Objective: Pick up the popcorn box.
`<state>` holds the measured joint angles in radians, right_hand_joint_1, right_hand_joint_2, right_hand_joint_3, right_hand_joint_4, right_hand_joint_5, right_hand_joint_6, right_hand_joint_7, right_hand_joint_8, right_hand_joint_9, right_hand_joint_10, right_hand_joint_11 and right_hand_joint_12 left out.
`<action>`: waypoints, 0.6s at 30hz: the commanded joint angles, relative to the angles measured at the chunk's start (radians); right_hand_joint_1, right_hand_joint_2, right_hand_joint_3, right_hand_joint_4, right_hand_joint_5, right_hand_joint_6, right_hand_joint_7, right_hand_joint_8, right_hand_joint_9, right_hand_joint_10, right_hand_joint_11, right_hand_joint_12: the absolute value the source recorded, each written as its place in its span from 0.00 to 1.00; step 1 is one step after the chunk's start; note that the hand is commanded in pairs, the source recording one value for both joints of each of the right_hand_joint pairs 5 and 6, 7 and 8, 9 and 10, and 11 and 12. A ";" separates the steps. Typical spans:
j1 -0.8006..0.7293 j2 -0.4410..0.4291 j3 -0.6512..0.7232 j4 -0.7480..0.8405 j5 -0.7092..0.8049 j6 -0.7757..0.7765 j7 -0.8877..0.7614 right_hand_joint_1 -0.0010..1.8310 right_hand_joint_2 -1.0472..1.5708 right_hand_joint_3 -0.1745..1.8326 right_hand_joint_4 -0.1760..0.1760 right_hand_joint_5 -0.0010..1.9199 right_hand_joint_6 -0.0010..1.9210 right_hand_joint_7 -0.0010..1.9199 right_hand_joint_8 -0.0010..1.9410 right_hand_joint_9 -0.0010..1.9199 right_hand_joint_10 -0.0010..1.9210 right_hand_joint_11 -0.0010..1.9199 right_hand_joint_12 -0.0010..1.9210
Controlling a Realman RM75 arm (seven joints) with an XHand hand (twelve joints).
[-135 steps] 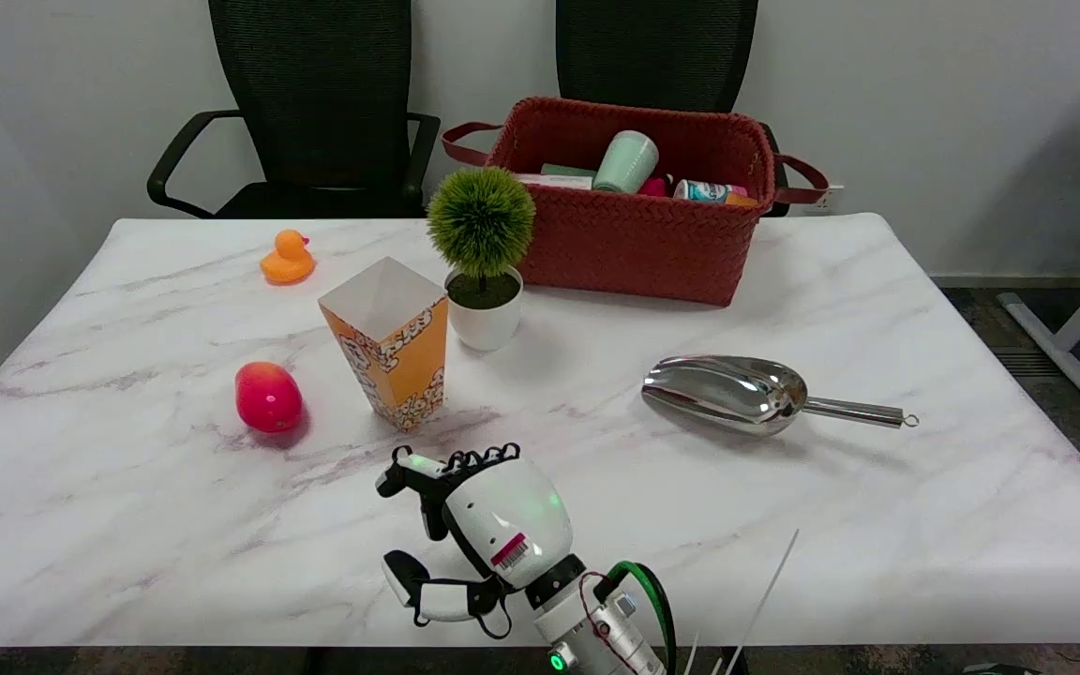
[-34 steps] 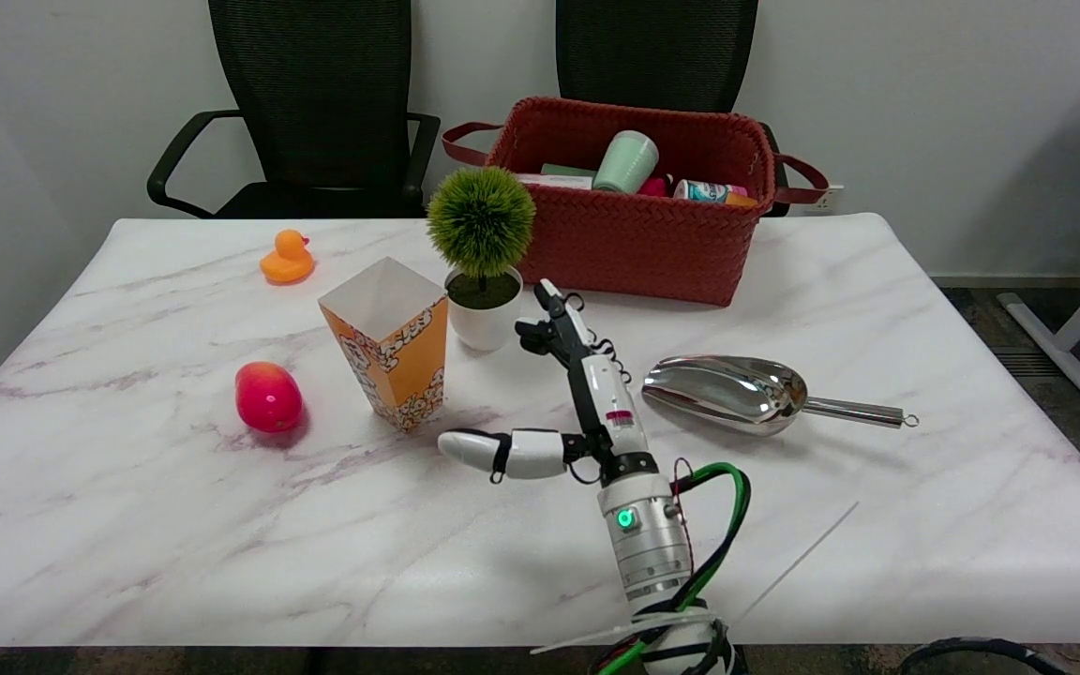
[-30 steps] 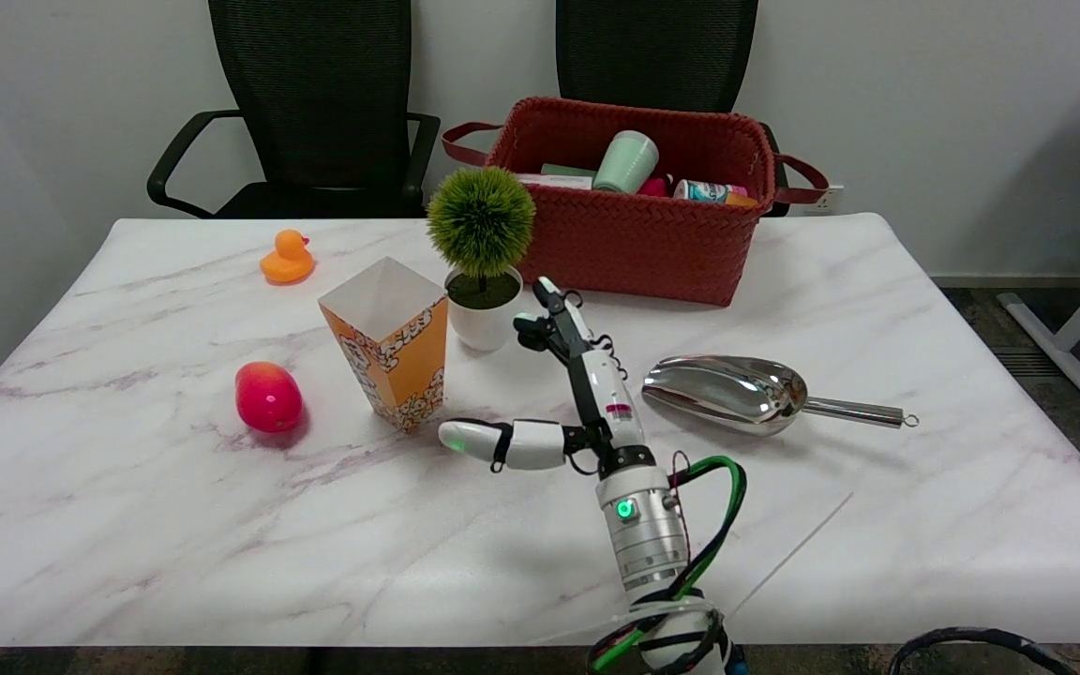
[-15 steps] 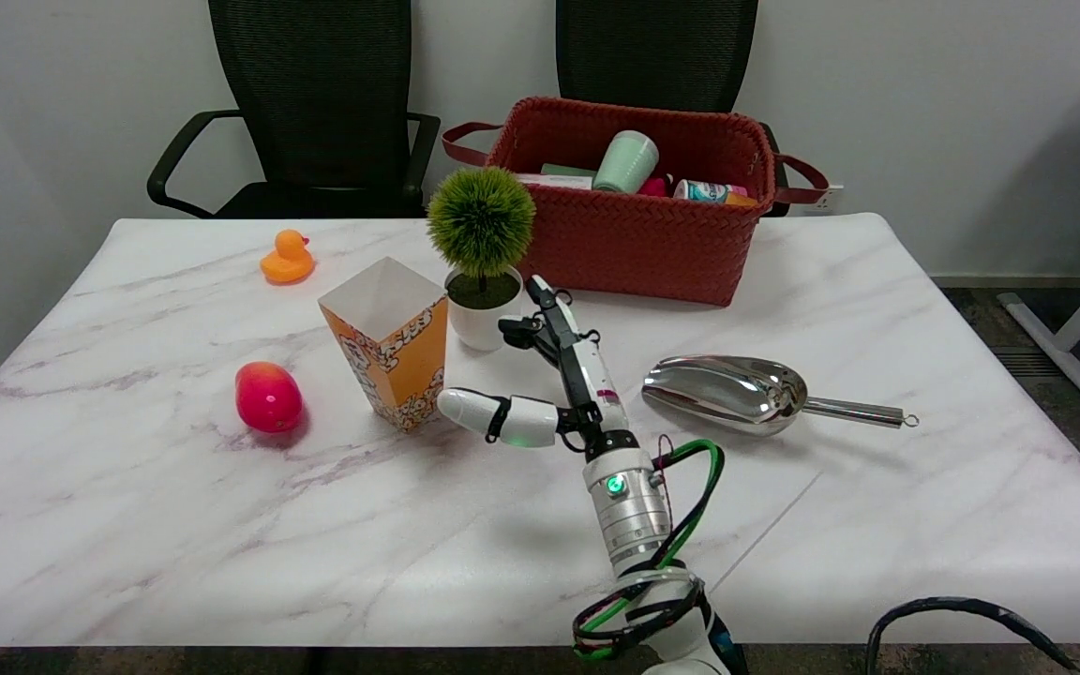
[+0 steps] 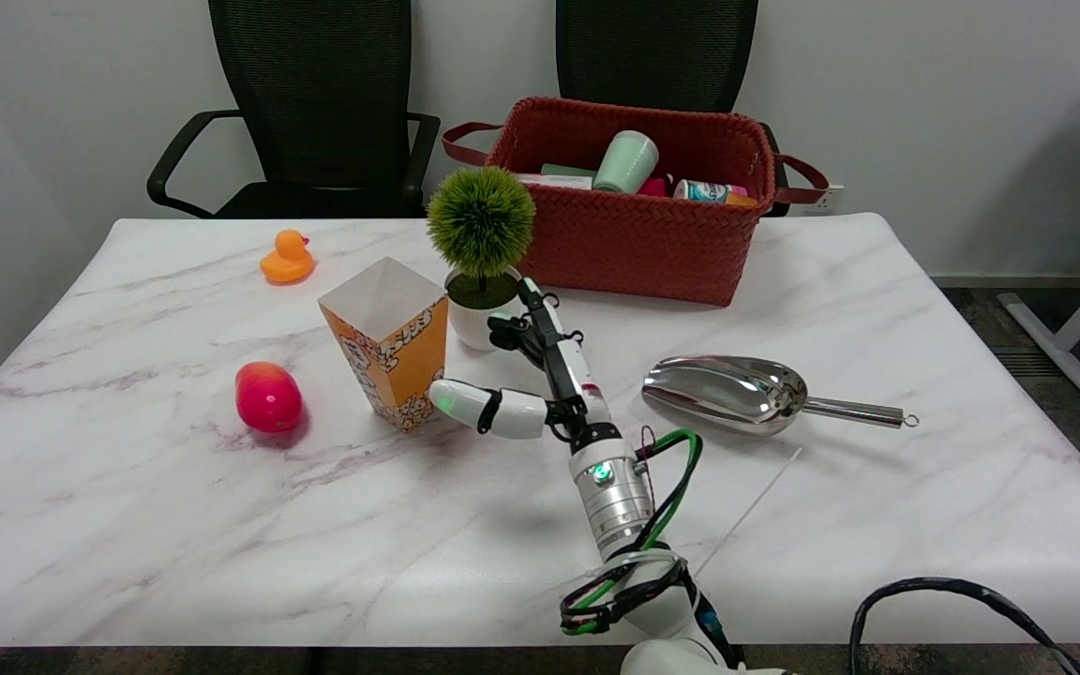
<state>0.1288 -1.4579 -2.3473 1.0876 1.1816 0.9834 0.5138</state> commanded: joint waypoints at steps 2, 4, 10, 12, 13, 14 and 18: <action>0.045 -0.041 -0.005 -0.086 0.010 -0.043 0.075 0.47 0.52 0.24 0.50 0.04 0.04 0.22 0.22 0.23 0.23 0.07 0.07; 0.045 -0.042 -0.005 -0.086 0.010 -0.043 0.075 0.47 0.52 0.25 0.50 0.04 0.04 0.22 0.22 0.23 0.23 0.07 0.07; 0.046 -0.048 -0.001 -0.089 0.010 -0.043 0.075 0.46 0.53 0.24 0.50 0.06 0.06 0.22 0.22 0.22 0.22 0.04 0.04; 0.047 -0.051 -0.001 -0.092 0.010 -0.043 0.075 0.46 0.53 0.23 0.50 0.08 0.08 0.22 0.22 0.22 0.22 0.03 0.03; 0.048 -0.052 -0.001 -0.092 0.010 -0.043 0.075 0.46 0.53 0.22 0.50 0.09 0.09 0.22 0.22 0.22 0.22 0.03 0.03; 0.049 -0.053 -0.001 -0.095 0.010 -0.043 0.075 0.46 0.53 0.22 0.50 0.10 0.10 0.22 0.22 0.22 0.22 0.03 0.03; 0.053 -0.059 -0.001 -0.101 0.010 -0.043 0.075 0.46 0.54 0.21 0.50 0.23 0.23 0.22 0.22 0.21 0.21 0.03 0.03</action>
<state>0.1650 -1.4948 -2.3497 1.0172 1.1901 0.9496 0.5730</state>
